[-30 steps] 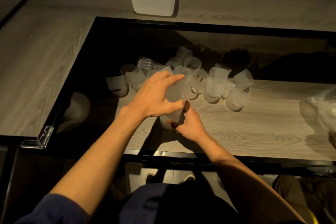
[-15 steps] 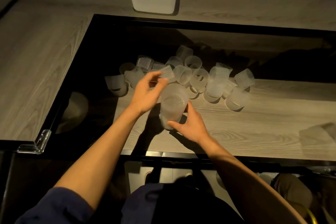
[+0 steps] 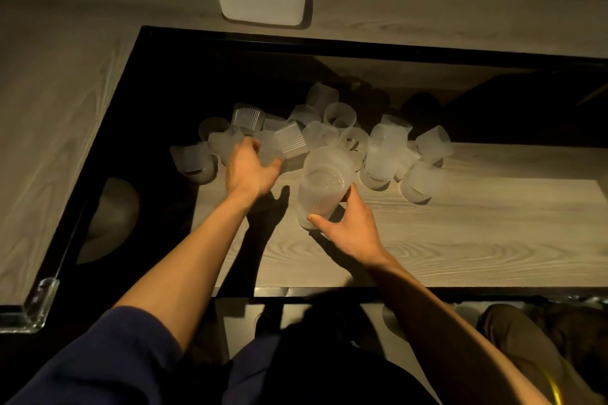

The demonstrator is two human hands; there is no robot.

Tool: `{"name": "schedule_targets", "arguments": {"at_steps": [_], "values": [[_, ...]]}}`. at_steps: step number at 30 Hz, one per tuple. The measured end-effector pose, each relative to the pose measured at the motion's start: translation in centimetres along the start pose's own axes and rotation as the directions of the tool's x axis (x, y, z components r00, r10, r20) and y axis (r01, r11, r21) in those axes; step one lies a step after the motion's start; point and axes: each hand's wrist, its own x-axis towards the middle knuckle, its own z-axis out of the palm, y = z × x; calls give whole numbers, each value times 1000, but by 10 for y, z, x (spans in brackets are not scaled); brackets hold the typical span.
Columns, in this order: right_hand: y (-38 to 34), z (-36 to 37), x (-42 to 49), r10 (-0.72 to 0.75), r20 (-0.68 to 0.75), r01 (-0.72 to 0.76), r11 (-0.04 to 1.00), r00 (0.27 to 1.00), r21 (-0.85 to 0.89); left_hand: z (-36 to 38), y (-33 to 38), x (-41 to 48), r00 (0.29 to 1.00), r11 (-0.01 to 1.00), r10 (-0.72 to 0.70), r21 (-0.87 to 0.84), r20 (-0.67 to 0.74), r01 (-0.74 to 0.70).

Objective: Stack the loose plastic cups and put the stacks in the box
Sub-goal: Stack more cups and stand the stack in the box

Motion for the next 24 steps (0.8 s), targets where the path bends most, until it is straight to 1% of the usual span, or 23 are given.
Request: {"name": "schedule_targets", "arguments": {"at_steps": [2, 4, 8, 11, 13, 17, 20, 24], "values": [[1, -3, 2, 21, -11, -21, 1000, 1000, 0, 4, 8, 7, 993, 985, 119, 129, -3, -117], [3, -5, 4, 38, -6, -38, 999, 999, -3, 7, 16, 14, 982, 958, 184, 217, 30, -186], [5, -11, 7, 55, 22, -55, 998, 998, 6, 13, 31, 28, 974, 928, 177, 305, 143, -213], [7, -15, 10, 55, 30, -55, 998, 998, -8, 15, 35, 39, 967, 909, 170, 348, 191, -228], [7, -17, 13, 62, 36, -62, 998, 997, -10, 16, 33, 48, 967, 906, 151, 362, 203, -217], [7, -19, 17, 45, 39, -45, 999, 998, -12, 18, 26, 62, 964, 868, 179, 429, 198, -250], [7, -20, 18, 35, 40, -34, 999, 999, -14, 19, 22, 66, 961, 863, 202, 430, 188, -265], [7, -20, 20, 30, 49, -29, 999, 998, -15, 23, 19, 70, 956, 848, 182, 455, 230, -271]]}}
